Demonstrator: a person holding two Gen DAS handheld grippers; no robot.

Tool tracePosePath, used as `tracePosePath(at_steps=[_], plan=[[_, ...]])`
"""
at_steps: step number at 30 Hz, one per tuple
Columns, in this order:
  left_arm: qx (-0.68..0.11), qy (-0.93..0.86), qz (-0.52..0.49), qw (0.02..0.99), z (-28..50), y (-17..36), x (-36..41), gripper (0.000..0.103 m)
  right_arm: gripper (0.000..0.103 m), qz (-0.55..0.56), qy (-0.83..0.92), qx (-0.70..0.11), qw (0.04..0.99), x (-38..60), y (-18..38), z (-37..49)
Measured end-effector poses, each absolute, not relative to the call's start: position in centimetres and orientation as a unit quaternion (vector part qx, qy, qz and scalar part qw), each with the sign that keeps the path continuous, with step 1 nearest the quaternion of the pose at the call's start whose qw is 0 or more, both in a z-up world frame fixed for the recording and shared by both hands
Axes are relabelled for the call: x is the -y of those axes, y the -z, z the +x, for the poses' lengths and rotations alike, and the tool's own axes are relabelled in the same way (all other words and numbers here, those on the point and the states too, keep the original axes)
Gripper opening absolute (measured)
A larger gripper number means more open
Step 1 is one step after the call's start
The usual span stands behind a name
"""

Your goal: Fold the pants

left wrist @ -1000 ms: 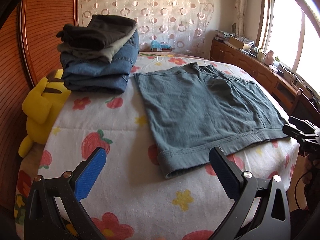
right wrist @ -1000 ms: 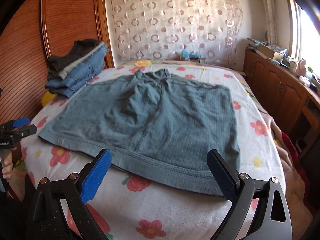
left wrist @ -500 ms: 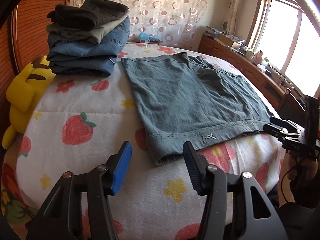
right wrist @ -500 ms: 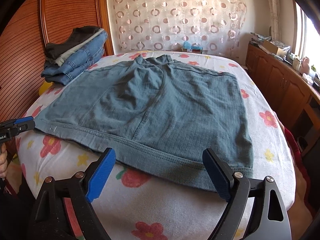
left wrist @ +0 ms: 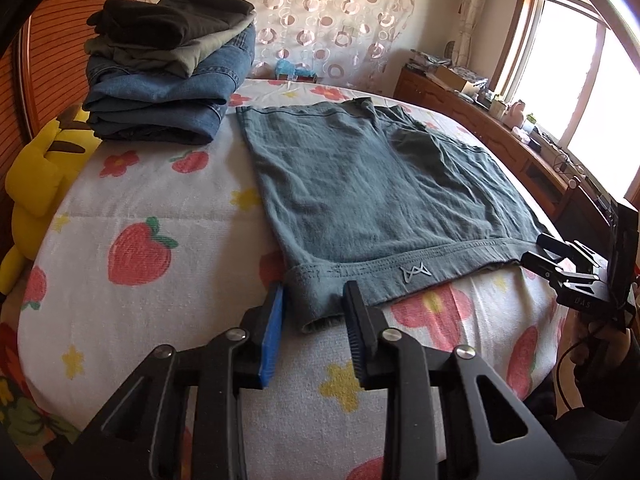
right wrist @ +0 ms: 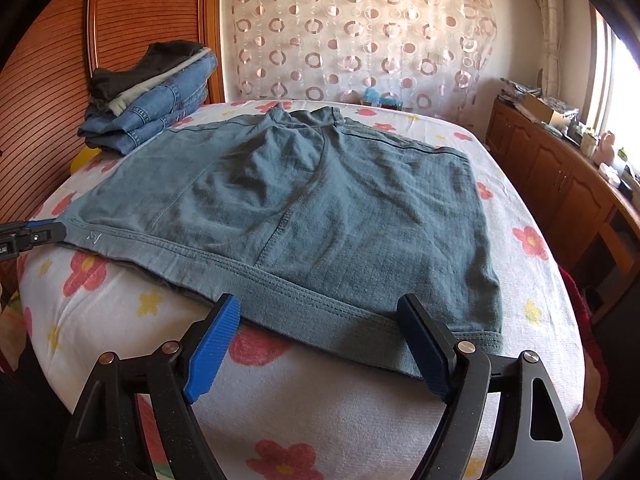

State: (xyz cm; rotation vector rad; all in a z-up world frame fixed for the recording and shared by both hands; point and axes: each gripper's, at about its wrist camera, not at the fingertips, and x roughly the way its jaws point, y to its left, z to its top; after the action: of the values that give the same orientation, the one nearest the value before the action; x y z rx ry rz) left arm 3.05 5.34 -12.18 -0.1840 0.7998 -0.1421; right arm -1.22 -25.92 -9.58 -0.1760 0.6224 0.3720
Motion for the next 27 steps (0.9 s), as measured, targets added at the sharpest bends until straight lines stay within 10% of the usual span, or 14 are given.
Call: tracePosePath(at_steps=[27], plan=[[-0.298, 0.234, -0.014, 0.925, 9.6, 1.8, 7.1, 0.007, 0.067, -0.044, -0.165, -0.285, 0.943, 29.4, 6.5, -0.9]])
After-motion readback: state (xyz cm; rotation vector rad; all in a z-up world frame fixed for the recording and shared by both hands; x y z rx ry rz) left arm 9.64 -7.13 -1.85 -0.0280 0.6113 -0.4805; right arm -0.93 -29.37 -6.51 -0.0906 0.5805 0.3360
